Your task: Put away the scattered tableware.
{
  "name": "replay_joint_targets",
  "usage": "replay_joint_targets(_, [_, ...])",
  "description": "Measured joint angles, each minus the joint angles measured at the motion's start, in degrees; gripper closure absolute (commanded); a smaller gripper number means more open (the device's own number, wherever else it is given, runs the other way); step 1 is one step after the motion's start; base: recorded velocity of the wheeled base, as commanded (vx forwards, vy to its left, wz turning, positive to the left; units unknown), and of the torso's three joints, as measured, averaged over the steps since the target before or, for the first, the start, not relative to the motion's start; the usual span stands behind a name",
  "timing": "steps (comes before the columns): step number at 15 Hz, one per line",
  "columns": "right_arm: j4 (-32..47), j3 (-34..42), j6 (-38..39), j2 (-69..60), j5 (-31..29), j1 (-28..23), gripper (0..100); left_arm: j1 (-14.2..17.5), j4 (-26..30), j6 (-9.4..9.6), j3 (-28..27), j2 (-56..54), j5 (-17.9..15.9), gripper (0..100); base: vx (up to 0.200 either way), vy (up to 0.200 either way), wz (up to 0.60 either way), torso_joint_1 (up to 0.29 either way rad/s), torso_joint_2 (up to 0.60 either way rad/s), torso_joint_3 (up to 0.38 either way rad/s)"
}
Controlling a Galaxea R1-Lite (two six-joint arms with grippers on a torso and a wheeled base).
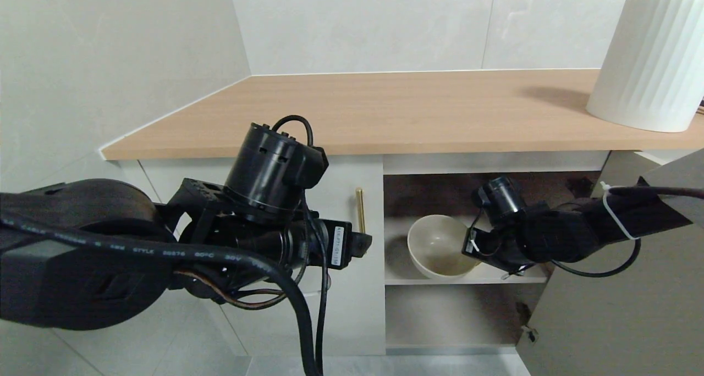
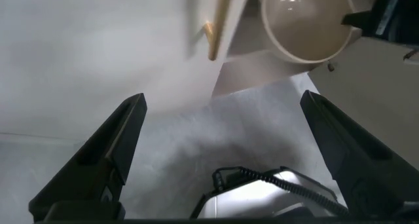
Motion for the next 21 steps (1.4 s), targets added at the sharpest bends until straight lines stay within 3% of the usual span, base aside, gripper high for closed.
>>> replay_joint_targets(9, [-1.5, -7.5, 0.2, 8.4, -2.9, -6.7, 100, 0.2, 0.0, -0.24, -0.3, -0.1, 0.0, 0, 0.0, 0.0, 0.0, 0.0, 0.0, 0.0])
replay_joint_targets(21, [-1.7, -11.2, -0.1, 13.1, -4.3, -7.5, 100, 0.2, 0.0, -0.22, -0.3, -0.2, 0.0, 0, 0.0, 0.0, 0.0, 0.0, 0.0, 0.0])
